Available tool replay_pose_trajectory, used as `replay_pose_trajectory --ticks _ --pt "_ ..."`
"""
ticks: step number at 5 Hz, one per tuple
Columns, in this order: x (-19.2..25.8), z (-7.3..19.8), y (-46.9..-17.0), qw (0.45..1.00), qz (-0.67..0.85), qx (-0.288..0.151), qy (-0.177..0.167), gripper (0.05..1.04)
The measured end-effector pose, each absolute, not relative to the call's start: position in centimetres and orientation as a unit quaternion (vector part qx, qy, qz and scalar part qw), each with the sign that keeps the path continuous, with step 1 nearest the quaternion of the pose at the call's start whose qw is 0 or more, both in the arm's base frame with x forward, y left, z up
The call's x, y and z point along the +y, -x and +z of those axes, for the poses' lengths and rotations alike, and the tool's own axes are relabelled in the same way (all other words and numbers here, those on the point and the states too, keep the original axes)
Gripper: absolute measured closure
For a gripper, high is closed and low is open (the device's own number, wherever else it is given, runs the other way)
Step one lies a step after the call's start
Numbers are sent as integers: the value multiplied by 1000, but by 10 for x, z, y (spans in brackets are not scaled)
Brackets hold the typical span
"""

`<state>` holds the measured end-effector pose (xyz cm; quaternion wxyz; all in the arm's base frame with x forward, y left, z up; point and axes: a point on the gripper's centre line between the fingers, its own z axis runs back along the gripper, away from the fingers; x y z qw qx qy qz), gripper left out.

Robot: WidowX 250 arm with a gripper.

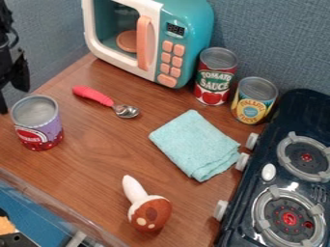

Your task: Moved the can from the lower left side of the table close to the cloth.

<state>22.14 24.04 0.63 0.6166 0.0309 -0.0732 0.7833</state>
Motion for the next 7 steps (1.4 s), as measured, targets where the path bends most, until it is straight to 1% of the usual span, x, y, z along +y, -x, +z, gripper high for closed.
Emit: replay_pose_trajectory --ticks 1,2,3,4,5,6,7 --pt "229 -3 -211 630 774 -55 -33 84" --pt "220 -4 -207 626 777 -56 -29 83" --pt "202 -5 -209 635 772 -30 -15 83" --pt "182 -6 -214 650 759 -28 -12 84" --pt "166 -5 -219 643 765 -28 -8 84" --pt "140 -5 -225 650 760 -26 -5 84" --pt "113 -3 -232 656 754 -26 -15 84"
